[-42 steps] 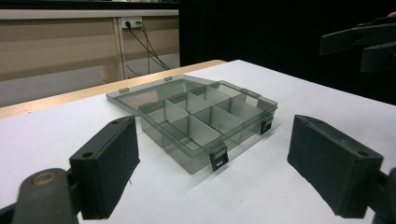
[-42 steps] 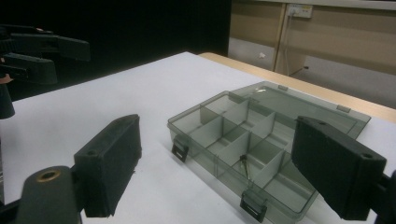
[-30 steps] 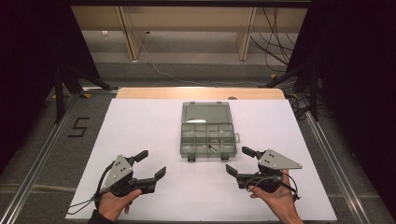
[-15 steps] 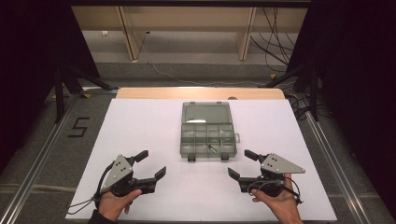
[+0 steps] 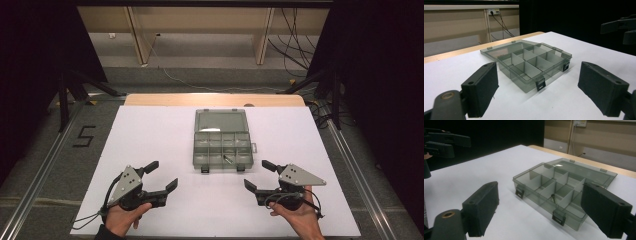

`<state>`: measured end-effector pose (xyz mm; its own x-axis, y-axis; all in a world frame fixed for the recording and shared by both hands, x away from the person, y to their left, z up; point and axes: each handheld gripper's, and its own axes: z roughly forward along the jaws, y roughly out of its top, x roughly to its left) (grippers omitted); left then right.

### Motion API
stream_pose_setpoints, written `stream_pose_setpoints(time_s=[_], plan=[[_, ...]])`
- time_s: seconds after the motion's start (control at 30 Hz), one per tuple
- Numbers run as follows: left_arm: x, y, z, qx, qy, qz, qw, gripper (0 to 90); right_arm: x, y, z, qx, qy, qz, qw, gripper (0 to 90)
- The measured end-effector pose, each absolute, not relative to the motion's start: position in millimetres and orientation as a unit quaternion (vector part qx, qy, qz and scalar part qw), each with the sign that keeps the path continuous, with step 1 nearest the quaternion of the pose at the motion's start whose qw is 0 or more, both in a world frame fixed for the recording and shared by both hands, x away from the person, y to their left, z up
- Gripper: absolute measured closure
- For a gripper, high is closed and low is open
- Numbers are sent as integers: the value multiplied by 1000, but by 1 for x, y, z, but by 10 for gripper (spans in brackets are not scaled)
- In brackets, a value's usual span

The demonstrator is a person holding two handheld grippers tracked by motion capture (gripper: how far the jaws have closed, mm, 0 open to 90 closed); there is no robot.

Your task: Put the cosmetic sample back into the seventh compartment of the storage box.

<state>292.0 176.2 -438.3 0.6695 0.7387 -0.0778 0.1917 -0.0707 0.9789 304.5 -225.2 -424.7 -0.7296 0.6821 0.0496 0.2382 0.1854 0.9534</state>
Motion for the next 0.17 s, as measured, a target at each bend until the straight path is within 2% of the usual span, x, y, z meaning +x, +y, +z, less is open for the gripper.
stream_pose_setpoints(time_s=[0.17], plan=[[292,176,-438,695,335,231,594,156,305,-228,-423,315,745,551,205,161]])
